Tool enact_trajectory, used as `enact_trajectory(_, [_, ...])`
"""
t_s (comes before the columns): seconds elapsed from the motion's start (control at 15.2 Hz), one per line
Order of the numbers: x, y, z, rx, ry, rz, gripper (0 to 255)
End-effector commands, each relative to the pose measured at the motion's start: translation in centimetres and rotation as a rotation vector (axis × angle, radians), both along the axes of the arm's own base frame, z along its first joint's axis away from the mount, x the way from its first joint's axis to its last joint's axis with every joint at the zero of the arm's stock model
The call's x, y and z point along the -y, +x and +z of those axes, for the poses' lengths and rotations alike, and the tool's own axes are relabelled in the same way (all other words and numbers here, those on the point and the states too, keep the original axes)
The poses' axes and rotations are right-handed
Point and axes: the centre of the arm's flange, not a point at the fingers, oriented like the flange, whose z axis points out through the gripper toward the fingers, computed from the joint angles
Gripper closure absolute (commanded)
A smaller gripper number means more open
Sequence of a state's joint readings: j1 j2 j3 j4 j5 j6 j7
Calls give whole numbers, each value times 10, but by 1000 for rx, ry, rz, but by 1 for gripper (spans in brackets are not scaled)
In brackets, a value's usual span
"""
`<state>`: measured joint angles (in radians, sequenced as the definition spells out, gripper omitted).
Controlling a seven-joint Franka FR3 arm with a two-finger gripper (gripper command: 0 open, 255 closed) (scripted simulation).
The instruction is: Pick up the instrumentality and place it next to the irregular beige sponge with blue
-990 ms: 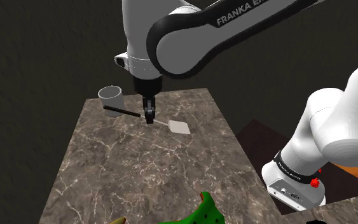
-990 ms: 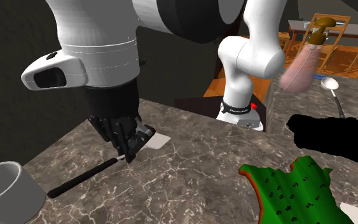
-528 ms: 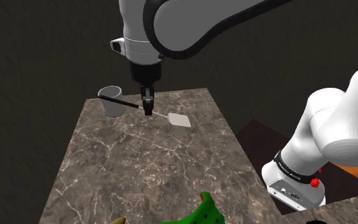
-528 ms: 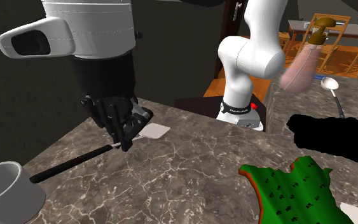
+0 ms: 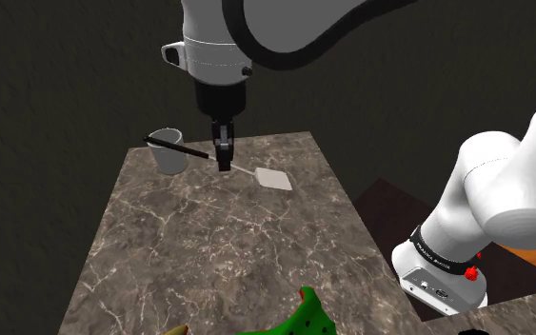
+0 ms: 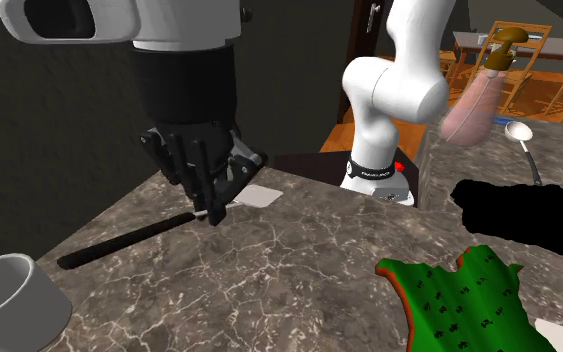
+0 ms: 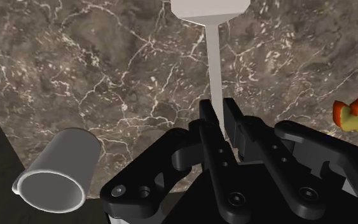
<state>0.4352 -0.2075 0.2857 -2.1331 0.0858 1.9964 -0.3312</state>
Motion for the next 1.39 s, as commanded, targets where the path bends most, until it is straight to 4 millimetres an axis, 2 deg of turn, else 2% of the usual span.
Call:
enact_trajectory(0.0, [-5,-25,2,0,0,-1,255])
enact_trajectory(1.32, [-81,-277,2,0,0,-1,255])
